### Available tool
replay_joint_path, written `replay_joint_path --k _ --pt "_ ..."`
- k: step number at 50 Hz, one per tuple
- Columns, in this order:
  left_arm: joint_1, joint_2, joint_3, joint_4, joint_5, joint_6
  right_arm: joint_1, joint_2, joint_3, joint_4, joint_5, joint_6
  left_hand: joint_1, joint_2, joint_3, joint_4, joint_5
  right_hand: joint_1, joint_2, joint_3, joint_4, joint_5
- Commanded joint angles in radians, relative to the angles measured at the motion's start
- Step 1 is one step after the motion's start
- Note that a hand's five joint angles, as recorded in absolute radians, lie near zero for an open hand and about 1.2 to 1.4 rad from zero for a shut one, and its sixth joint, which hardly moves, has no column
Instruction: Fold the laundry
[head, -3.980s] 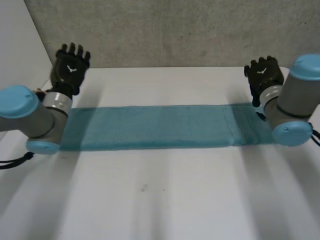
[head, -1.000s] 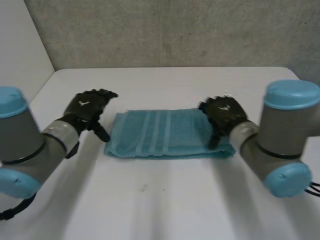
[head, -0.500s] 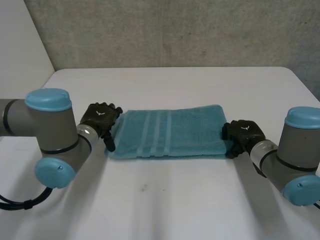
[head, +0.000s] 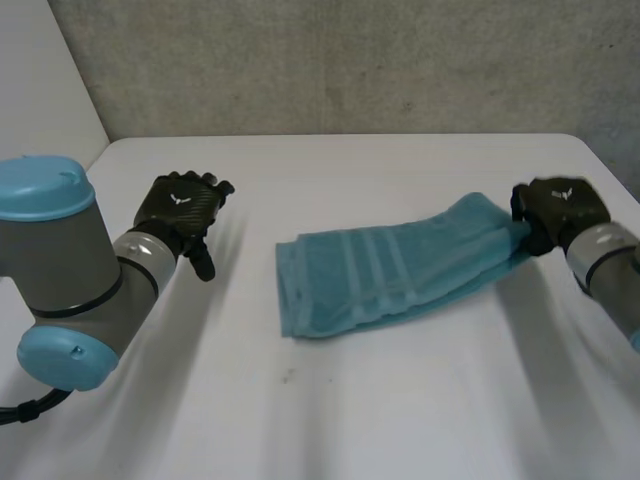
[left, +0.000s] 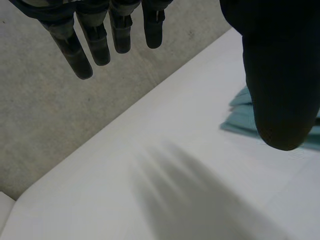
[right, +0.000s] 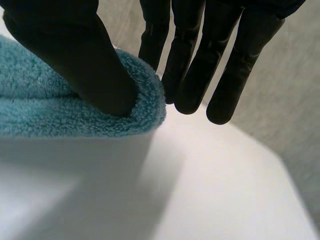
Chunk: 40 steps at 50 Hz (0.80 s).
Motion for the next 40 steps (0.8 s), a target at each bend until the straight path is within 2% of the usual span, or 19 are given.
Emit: replay_joint_path --k 1,2,8,9,14,16,17,19,22,24,26,28,30,32,34,38,40 --pt "0.0 0.015 -0.003 0.0 -0.004 0.0 0.215 -0.001 -0.216 0.106 -0.002 -0.07 -0.019 -0.029 -0.041 -0.032 -0.047 0.524 0.218 0.214 0.205 0.27" --pt "0.0 0.015 -0.003 0.0 -0.004 -0.002 0.272 0.012 -0.251 0.113 -0.011 -0.07 -0.019 -0.029 -0.041 -0.032 -0.047 0.524 0.218 0.214 0.205 0.27" --pt "0.0 0.03 -0.003 0.0 -0.007 -0.055 0.409 0.101 -0.29 0.101 -0.041 -0.076 -0.019 -0.029 -0.041 -0.032 -0.047 0.524 0.218 0.214 0.205 0.27" --pt "0.0 0.033 -0.003 0.0 -0.007 -0.07 0.511 0.161 -0.293 0.1 -0.098 -0.085 -0.019 -0.029 -0.041 -0.032 -0.047 0.524 0.218 0.214 0.205 0.27" --pt "0.0 0.039 0.01 -0.003 -0.004 -0.162 0.593 0.251 -0.279 0.113 -0.139 -0.092 -0.019 -0.029 -0.041 -0.032 -0.047 0.524 0.218 0.214 0.205 0.27" --pt "-0.006 0.039 0.014 -0.003 -0.002 -0.179 0.594 0.262 -0.276 0.115 -0.137 -0.092 -0.019 -0.029 -0.041 -0.032 -0.047 0.524 0.218 0.214 0.205 0.27" --pt "-0.012 0.036 0.022 -0.003 0.002 -0.189 0.587 0.274 -0.275 0.113 -0.125 -0.09 -0.019 -0.029 -0.041 -0.032 -0.047 0.261 -0.045 -0.049 -0.059 0.007" --pt "-0.018 0.03 0.034 -0.002 0.004 -0.192 0.581 0.26 -0.273 0.11 -0.107 -0.076 -0.019 -0.029 -0.041 -0.032 -0.047 -0.125 -0.431 -0.434 -0.444 -0.379" --pt "-0.053 0.016 0.083 -0.008 0.002 -0.195 0.556 0.184 -0.27 0.107 -0.032 -0.049 0.025 0.016 0.004 0.013 -0.002 -0.553 -0.859 -0.863 -0.873 -0.808" --pt "-0.081 -0.002 0.118 -0.01 0.001 -0.196 0.523 0.129 -0.262 0.106 0.01 -0.018 0.026 0.016 0.004 0.013 -0.002 -0.689 -0.995 -0.999 -1.009 -0.944" --pt "-0.107 -0.025 0.154 -0.01 0.001 -0.198 0.46 0.067 -0.249 0.104 0.047 0.048 0.02 0.01 -0.002 0.007 -0.008 -0.697 -1.003 -1.007 -1.017 -0.952" --pt "-0.142 -0.055 0.201 -0.013 -0.001 -0.199 0.443 0.052 -0.244 0.104 0.051 0.072 0.008 -0.001 -0.013 -0.005 -0.02 -0.697 -1.003 -1.007 -1.017 -0.952" --pt "-0.171 -0.086 0.238 -0.017 -0.001 -0.212 0.392 0.026 -0.23 0.106 0.047 0.179 0.005 -0.004 -0.016 -0.008 -0.023 -0.697 -1.003 -1.007 -1.017 -0.952" --pt "-0.181 -0.099 0.247 -0.02 -0.001 -0.221 0.375 0.026 -0.233 0.113 0.039 0.243 0.005 -0.005 -0.016 -0.008 -0.023 -0.697 -1.003 -1.007 -1.017 -0.952" --pt "-0.225 -0.166 0.283 -0.04 -0.004 -0.288 0.36 0.029 -0.239 0.116 0.024 0.286 0.005 -0.005 -0.017 -0.008 -0.023 -0.697 -1.003 -1.007 -1.017 -0.952" --pt "-0.245 -0.236 0.3 -0.069 -0.013 -0.348 0.338 0.042 -0.246 0.121 -0.01 0.298 0.017 0.007 -0.005 0.004 -0.011 -0.697 -1.003 -1.007 -1.017 -0.952" --pt "-0.245 -0.261 0.3 -0.082 -0.016 -0.368 0.32 0.119 -0.258 0.132 -0.044 0.298 0.026 0.016 0.004 0.013 -0.002 -0.697 -1.003 -1.007 -1.017 -0.952"
